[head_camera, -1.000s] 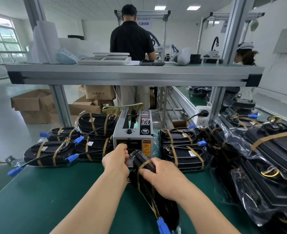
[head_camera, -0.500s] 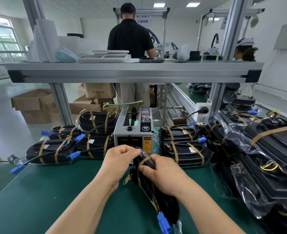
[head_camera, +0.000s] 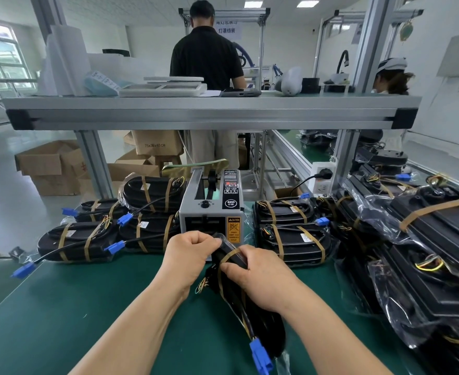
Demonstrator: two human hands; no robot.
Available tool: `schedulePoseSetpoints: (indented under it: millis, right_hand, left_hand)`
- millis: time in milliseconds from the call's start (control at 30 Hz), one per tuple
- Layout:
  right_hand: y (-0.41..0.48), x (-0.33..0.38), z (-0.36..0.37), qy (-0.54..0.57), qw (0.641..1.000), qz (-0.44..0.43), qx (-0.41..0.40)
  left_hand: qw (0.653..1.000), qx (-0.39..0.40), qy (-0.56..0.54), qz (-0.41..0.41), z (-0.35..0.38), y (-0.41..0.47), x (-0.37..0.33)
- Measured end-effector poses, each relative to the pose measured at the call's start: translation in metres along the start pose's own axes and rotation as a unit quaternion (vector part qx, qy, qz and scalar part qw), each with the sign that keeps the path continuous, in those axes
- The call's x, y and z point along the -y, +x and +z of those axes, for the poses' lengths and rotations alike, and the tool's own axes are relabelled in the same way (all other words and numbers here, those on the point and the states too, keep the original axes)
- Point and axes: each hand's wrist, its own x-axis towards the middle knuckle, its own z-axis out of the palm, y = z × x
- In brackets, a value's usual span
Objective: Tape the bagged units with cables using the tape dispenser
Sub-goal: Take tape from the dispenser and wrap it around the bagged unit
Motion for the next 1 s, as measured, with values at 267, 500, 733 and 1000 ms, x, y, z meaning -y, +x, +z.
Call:
schedulePoseSetpoints:
  millis: [267,500,733,1000]
  right_hand:
    - [0.0,0.0002,0.0014,-0.001,1.0,-0.001,0.001]
    - [0.0003,0.0006,0.0018,-0.004,1.0,0.001,0.002]
    - [0.001,-0.0001,0.0019,-0.009,1.0,0.003,0.002]
    - [0.0026,-0.0009,0.0037,-0.001,1.0,0.006,-0.004]
  left_hand:
    - [1.0,-0.006,-0.013,0.001,-0.0005,-0.0015,-0.0021]
    - [1.0,-0.015,0.002,-0.003,0.0017,-0.0032,-0.0028]
    - [0.999,-0.031,0.042,0.0,0.0024,-0.0062,-0.0058]
    - [0.997,-0.043,0.068,-0.017,0.0024,-0.0051,-0.0082]
